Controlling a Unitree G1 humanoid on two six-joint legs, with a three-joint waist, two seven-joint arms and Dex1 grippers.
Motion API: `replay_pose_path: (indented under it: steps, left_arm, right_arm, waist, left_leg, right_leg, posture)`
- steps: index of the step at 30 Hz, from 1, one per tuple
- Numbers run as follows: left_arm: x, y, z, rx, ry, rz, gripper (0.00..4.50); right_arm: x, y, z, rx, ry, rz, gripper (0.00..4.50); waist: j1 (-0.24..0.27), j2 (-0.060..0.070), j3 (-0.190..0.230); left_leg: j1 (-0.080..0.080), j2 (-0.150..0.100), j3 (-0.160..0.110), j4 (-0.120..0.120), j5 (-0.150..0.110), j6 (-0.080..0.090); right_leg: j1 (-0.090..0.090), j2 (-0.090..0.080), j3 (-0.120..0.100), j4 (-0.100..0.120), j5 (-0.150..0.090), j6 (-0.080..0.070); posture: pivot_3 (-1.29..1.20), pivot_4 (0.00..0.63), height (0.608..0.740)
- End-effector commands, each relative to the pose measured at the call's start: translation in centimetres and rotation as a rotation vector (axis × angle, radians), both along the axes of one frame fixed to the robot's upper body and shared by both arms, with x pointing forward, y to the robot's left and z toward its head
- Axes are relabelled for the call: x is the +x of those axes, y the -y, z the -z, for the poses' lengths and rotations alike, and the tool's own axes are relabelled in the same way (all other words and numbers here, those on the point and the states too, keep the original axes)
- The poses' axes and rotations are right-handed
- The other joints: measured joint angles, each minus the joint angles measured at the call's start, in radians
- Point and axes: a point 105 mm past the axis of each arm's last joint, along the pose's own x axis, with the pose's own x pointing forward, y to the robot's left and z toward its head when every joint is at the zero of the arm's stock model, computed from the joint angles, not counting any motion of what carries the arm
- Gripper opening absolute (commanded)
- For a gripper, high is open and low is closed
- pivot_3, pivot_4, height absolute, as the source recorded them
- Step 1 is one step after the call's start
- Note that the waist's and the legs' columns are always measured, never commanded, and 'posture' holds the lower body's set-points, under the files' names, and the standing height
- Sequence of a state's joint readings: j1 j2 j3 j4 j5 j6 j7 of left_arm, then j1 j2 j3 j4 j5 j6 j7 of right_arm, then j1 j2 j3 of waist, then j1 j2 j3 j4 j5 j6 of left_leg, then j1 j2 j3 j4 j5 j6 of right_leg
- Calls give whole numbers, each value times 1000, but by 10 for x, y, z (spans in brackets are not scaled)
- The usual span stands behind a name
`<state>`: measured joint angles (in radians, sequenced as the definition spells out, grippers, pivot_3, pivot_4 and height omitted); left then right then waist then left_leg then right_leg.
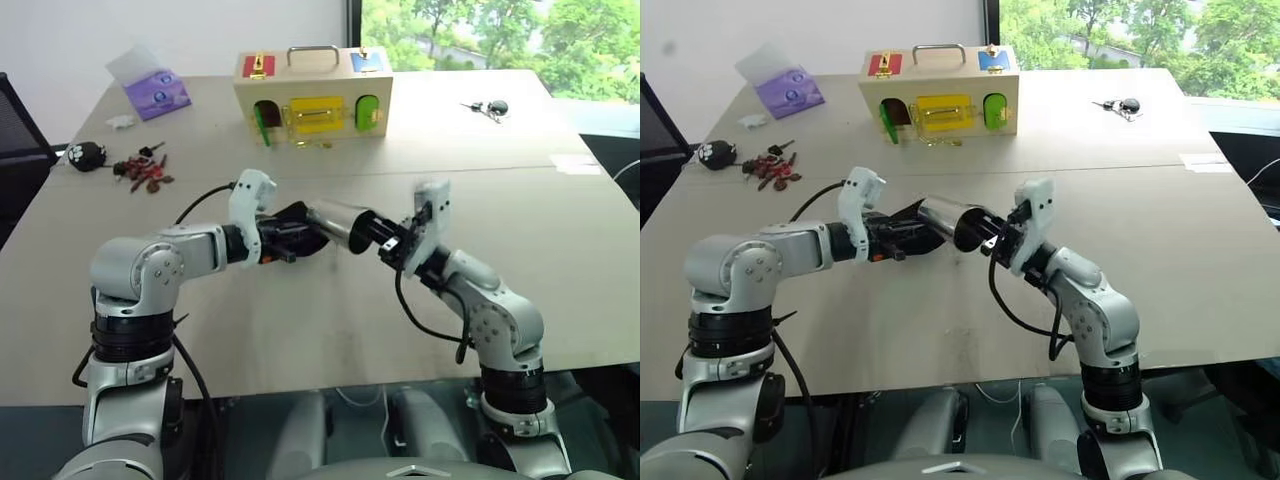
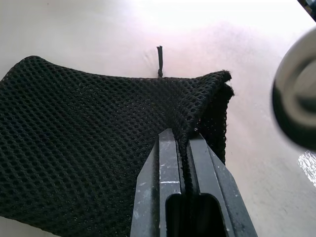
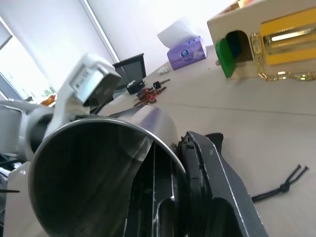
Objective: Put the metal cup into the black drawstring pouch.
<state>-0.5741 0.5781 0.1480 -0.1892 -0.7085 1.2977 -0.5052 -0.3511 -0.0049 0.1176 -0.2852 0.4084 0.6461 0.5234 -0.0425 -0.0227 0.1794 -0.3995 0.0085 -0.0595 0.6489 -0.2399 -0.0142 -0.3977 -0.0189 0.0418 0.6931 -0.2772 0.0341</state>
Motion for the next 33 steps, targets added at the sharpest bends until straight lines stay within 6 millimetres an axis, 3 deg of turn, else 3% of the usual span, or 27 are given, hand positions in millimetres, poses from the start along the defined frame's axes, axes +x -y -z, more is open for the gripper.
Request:
replay_pose_path:
  steps: [1,4,10,13,18,24,27,33]
  left_arm:
    - [-3,1,-14,6,68,6,0]
    - [-6,0,-12,15,64,8,0]
    - [-10,-1,-5,33,56,14,0]
    - [-12,-3,1,45,44,10,0]
    - [-15,-13,8,65,31,-20,0]
    - [-13,-37,13,65,-21,-137,0]
    - [-20,-38,13,-14,-59,-117,0]
    - [-21,-41,6,-146,-129,-137,0]
  right_arm:
    - [-2,-7,25,-128,50,-22,44]
    - [3,-7,32,-131,44,2,44]
    - [15,-17,56,-302,134,8,44]
    - [20,-27,37,-96,49,7,44]
    - [25,-32,42,-65,7,-3,44]
    - [25,-16,35,71,-83,-13,44]
    - [22,-15,27,135,-112,-50,44]
    - [8,-38,17,208,-104,-215,44]
  waist:
    - [1,0,0]
    - [1,0,0]
    - [-2,0,0]
    - [-2,0,0]
    - [0,0,0]
    - [2,0,0]
    - [-1,0,0]
    - [-1,0,0]
  left_leg:
    - [0,0,0,0,0,0]
    - [0,0,0,0,0,0]
    - [1,0,0,0,0,0]
    - [1,1,0,0,0,0]
    - [1,1,0,0,0,0]
    - [0,1,-1,0,0,0]
    - [0,1,0,0,0,0]
    - [0,1,-1,0,0,0]
  right_leg:
    - [0,0,0,0,0,0]
    - [0,0,0,0,0,0]
    - [0,1,1,0,0,0]
    - [0,1,0,1,0,0]
    - [0,0,1,0,0,0]
    - [0,0,0,0,0,0]
    - [0,0,0,0,0,0]
    - [0,0,-1,0,0,0]
  posture:
    - [0,150,740]
    - [0,150,740]
    - [0,150,740]
    - [0,150,740]
    - [0,150,740]
    - [0,150,740]
    - [0,150,740]
    - [0,150,740]
